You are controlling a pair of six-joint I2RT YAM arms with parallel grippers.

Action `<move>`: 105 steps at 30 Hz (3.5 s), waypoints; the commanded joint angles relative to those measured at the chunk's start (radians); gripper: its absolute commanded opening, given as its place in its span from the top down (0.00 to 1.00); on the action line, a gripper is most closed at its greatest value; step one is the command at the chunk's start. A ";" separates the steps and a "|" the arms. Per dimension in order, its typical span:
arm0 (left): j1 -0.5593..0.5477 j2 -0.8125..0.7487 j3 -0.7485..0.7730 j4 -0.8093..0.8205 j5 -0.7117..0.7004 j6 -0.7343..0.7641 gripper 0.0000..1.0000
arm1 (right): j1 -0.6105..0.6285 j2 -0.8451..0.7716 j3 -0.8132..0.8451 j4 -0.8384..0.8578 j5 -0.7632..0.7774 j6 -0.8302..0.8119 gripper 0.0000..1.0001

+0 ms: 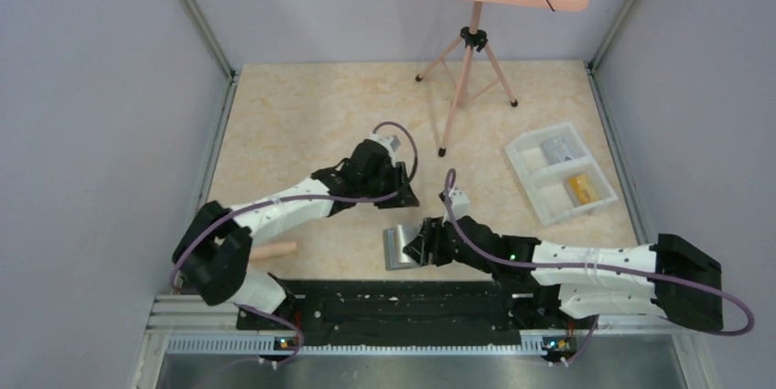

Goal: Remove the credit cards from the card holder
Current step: Remove the credit card from the card holder.

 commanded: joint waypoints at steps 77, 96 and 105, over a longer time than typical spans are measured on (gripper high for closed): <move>-0.102 0.249 -0.059 0.430 0.316 -0.099 0.74 | -0.003 -0.322 -0.062 -0.370 0.308 0.137 0.59; -0.111 0.311 -0.009 0.457 0.347 -0.118 0.74 | -0.002 -0.123 -0.037 -0.143 0.133 0.097 0.74; -0.078 0.226 -0.007 0.322 0.241 -0.095 0.74 | -0.053 -0.117 -0.140 -0.147 0.132 0.129 0.74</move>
